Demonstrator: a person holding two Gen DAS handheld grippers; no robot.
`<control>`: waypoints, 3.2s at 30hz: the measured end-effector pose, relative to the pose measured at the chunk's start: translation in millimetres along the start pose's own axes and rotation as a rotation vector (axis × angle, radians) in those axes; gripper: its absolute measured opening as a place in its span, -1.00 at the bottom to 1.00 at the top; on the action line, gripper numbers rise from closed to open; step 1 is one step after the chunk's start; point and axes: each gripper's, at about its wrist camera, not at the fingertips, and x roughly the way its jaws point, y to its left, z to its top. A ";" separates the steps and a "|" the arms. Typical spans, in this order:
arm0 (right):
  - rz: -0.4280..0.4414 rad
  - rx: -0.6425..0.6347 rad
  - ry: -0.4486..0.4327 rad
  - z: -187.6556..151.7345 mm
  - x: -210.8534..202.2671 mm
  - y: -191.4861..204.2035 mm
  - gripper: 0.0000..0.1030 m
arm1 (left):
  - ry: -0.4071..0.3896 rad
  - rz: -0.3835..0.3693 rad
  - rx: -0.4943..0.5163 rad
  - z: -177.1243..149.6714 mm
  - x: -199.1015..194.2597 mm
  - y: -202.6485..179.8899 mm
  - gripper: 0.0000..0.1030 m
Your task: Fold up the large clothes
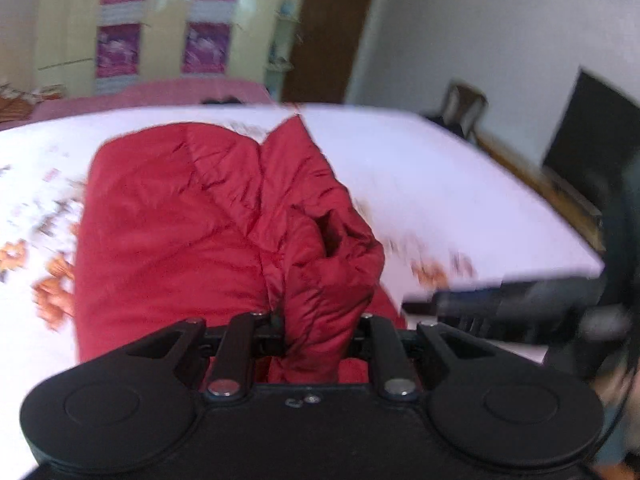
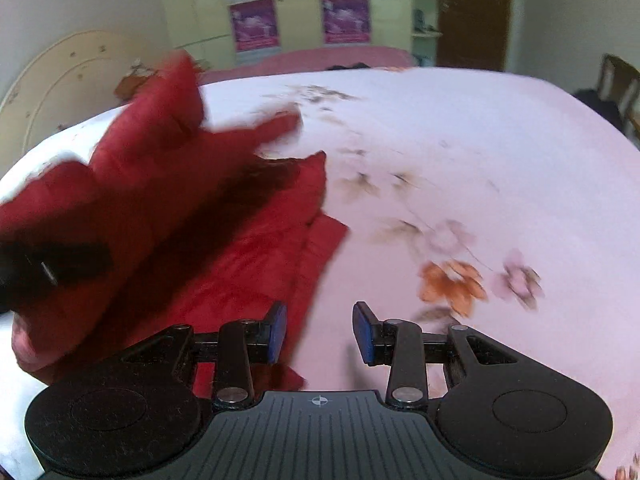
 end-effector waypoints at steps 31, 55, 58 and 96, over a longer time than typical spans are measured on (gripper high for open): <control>0.154 0.197 0.019 7.2 -36.9 38.5 0.78 | -0.032 0.067 -0.282 -6.4 -34.6 124.7 0.16; -0.106 0.401 -0.033 -8.2 -54.0 -20.0 -0.98 | 0.023 -0.063 -0.053 -17.5 9.7 105.2 0.08; -0.059 0.382 -0.103 21.7 -59.5 -19.3 0.18 | 0.033 -0.066 -0.050 -15.7 9.6 106.5 0.08; 0.030 -0.018 -0.127 107.3 46.2 39.9 0.13 | -0.072 0.089 -0.231 64.9 42.5 154.2 0.05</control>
